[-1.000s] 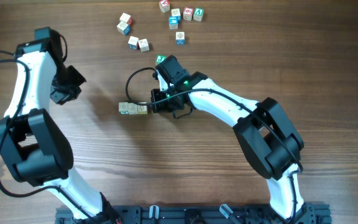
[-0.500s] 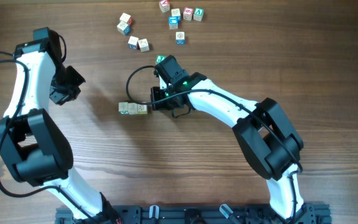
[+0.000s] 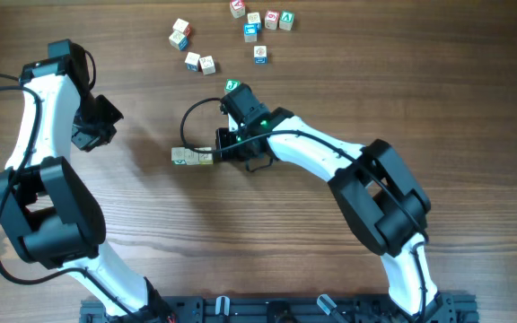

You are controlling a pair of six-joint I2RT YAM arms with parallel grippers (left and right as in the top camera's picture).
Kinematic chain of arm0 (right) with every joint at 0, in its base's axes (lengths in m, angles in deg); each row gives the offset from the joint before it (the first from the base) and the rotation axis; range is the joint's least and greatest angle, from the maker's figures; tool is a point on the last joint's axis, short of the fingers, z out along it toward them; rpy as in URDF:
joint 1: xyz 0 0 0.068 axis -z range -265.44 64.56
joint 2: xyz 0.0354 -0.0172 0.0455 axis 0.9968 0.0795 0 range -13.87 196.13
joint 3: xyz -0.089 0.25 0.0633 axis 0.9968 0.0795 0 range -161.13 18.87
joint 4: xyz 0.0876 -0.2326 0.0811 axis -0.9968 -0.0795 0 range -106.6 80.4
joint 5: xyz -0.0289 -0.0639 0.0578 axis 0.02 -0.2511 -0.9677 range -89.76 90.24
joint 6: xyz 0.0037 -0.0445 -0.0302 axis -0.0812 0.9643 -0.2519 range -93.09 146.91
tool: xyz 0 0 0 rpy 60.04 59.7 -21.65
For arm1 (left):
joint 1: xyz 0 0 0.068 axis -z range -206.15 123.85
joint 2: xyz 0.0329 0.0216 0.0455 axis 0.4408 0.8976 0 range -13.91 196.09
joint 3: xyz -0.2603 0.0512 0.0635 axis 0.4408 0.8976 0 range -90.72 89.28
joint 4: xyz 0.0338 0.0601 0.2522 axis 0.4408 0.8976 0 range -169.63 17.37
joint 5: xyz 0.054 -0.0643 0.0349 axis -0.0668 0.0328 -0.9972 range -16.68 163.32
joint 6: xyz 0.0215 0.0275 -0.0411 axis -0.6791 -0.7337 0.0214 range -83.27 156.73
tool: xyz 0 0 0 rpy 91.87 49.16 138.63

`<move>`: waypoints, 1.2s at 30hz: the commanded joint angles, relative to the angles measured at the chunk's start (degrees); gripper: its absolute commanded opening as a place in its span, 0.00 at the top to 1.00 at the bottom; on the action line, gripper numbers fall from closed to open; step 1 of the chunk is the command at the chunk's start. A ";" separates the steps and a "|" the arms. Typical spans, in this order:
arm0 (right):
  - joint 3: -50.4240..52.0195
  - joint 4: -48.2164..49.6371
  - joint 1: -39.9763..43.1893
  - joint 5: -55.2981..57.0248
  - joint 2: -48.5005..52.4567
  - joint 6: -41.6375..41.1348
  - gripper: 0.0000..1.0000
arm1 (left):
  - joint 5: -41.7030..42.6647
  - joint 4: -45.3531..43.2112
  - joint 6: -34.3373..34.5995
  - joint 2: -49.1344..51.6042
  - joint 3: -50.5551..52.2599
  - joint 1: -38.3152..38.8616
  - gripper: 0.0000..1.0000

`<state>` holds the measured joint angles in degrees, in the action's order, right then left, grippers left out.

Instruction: Form a horizontal line

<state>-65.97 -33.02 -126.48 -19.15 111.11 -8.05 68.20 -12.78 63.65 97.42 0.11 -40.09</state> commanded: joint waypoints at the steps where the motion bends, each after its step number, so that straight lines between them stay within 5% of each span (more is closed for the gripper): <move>1: 0.24 0.28 -0.24 0.79 1.68 -1.20 0.96 | -0.94 0.02 0.79 -1.07 -0.72 0.04 0.96; 36: 0.24 0.42 -0.26 -9.46 1.68 1.97 0.95 | -0.94 0.02 0.79 -1.07 -0.72 0.04 0.96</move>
<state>-65.97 -32.84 -126.56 -26.83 111.92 -7.30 68.20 -12.78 63.65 97.42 0.11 -40.09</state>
